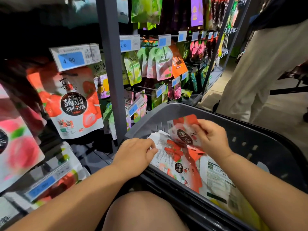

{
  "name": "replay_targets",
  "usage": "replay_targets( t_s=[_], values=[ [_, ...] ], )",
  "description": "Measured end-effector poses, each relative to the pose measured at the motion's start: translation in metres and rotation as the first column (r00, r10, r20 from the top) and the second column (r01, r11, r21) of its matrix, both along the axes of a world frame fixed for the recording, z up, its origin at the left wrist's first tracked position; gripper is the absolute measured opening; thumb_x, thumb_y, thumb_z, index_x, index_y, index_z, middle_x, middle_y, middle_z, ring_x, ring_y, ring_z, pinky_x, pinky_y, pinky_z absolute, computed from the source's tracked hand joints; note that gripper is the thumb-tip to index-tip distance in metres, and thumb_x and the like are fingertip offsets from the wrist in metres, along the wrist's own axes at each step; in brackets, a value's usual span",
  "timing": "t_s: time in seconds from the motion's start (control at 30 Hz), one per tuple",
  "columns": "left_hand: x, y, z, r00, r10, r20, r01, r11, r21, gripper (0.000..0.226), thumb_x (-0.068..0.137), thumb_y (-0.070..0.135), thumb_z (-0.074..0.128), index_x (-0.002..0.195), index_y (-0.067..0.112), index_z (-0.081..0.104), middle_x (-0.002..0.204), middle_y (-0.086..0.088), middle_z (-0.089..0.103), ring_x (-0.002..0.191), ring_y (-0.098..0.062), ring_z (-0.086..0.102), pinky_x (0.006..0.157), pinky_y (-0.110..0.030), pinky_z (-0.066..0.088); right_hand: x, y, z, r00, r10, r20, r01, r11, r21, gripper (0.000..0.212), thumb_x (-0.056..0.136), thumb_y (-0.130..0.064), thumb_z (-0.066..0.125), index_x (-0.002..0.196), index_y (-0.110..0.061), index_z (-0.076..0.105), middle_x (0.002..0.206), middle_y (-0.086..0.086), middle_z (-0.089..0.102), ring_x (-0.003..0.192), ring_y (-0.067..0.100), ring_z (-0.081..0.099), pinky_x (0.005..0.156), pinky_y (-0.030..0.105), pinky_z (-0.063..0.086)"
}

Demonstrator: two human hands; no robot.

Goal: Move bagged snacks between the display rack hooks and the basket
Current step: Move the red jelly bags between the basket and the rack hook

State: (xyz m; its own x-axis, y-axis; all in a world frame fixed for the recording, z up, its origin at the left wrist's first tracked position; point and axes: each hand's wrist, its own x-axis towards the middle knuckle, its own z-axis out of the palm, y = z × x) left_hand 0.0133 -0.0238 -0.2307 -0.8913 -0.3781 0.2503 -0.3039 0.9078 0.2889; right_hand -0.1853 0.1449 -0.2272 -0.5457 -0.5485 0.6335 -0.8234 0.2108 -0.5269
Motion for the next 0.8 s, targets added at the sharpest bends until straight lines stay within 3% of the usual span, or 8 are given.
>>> replay_targets(
  t_s=[0.1, 0.27, 0.4, 0.47, 0.57, 0.6, 0.7, 0.8],
  values=[
    [0.001, 0.0, 0.002, 1.0, 0.001, -0.004, 0.0, 0.999, 0.052, 0.031, 0.098, 0.051, 0.043, 0.113, 0.028, 0.058, 0.09, 0.016, 0.058, 0.096, -0.01, 0.053, 0.088, -0.029, 0.038, -0.004, 0.002, 0.033, 0.991, 0.019, -0.129, -0.011, 0.998, 0.065, 0.03, 0.092, -0.036, 0.056, 0.102, -0.016, 0.076, 0.091, -0.009, 0.071, 0.086, 0.014, 0.064, 0.074, 0.025, 0.046],
    [0.0, 0.0, 0.011, 0.997, 0.027, 0.065, -0.039, 0.981, 0.188, 0.06, 0.087, 0.061, 0.057, 0.134, 0.027, 0.041, 0.134, 0.012, 0.048, 0.123, -0.015, 0.045, 0.099, -0.03, 0.034, 0.005, -0.003, 0.086, 0.971, 0.175, -0.164, -0.121, 0.947, 0.296, 0.025, 0.091, -0.042, 0.056, 0.095, -0.025, 0.073, 0.074, -0.021, 0.061, 0.078, 0.017, 0.062, 0.067, 0.036, 0.05],
    [-0.005, -0.006, 0.029, 0.997, -0.08, 0.004, 0.06, 0.776, 0.628, 0.11, 0.057, 0.063, 0.08, 0.145, 0.033, 0.022, 0.146, 0.014, 0.035, 0.136, -0.008, 0.036, 0.109, -0.031, 0.034, 0.024, -0.023, 0.125, 0.93, 0.343, -0.132, -0.257, 0.863, 0.435, 0.023, 0.095, -0.038, 0.059, 0.093, -0.02, 0.073, 0.081, -0.002, 0.069, 0.079, 0.019, 0.063, 0.07, 0.043, 0.052],
    [-0.008, -0.002, 0.037, 0.995, -0.094, -0.037, 0.093, 0.723, 0.685, 0.118, 0.049, 0.059, 0.087, 0.145, 0.034, 0.024, 0.139, 0.016, 0.048, 0.129, -0.007, 0.048, 0.107, -0.03, 0.04, 0.035, -0.035, 0.141, 0.913, 0.395, -0.099, -0.317, 0.842, 0.437, 0.018, 0.095, -0.033, 0.061, 0.096, -0.021, 0.074, 0.083, 0.0, 0.07, 0.08, 0.019, 0.064, 0.072, 0.044, 0.052],
    [-0.01, 0.003, 0.043, 0.988, 0.014, -0.156, 0.108, 0.659, 0.745, 0.074, 0.06, 0.02, 0.093, 0.12, 0.027, 0.05, 0.104, 0.017, 0.067, 0.099, -0.001, 0.066, 0.081, -0.013, 0.049, 0.044, -0.048, 0.157, 0.903, 0.418, -0.097, -0.351, 0.849, 0.394, 0.015, 0.095, -0.031, 0.063, 0.096, -0.022, 0.074, 0.083, -0.005, 0.07, 0.081, 0.015, 0.064, 0.074, 0.042, 0.052],
    [-0.01, 0.001, 0.042, 0.985, 0.023, -0.172, 0.121, 0.624, 0.772, 0.063, 0.062, 0.015, 0.092, 0.113, 0.025, 0.057, 0.097, 0.012, 0.072, 0.093, -0.001, 0.069, 0.083, -0.016, 0.053, 0.046, -0.05, 0.16, 0.902, 0.42, -0.098, -0.359, 0.857, 0.37, 0.014, 0.095, -0.031, 0.063, 0.095, -0.022, 0.074, 0.082, -0.007, 0.069, 0.08, 0.014, 0.063, 0.075, 0.042, 0.052],
    [-0.006, -0.006, 0.038, 0.987, -0.022, -0.161, 0.143, 0.582, 0.8, 0.045, 0.062, 0.023, 0.093, 0.102, 0.018, 0.071, 0.089, 0.006, 0.077, 0.084, -0.008, 0.072, 0.091, -0.035, 0.055, 0.044, -0.05, 0.158, 0.913, 0.401, -0.081, -0.365, 0.887, 0.282, 0.012, 0.093, -0.03, 0.066, 0.093, -0.022, 0.074, 0.084, -0.01, 0.069, 0.083, 0.011, 0.065, 0.077, 0.038, 0.052],
    [-0.001, -0.004, 0.036, 0.99, 0.033, -0.14, 0.086, 0.646, 0.759, 0.017, 0.07, 0.022, 0.088, 0.07, 0.026, 0.072, 0.064, 0.015, 0.07, 0.059, 0.005, 0.062, 0.065, -0.014, 0.047, 0.034, -0.038, 0.138, 0.946, 0.324, -0.005, -0.323, 0.944, 0.075, 0.006, 0.093, -0.024, 0.066, 0.096, -0.028, 0.07, 0.088, -0.013, 0.069, 0.087, 0.004, 0.065, 0.081, 0.028, 0.052]
  ],
)
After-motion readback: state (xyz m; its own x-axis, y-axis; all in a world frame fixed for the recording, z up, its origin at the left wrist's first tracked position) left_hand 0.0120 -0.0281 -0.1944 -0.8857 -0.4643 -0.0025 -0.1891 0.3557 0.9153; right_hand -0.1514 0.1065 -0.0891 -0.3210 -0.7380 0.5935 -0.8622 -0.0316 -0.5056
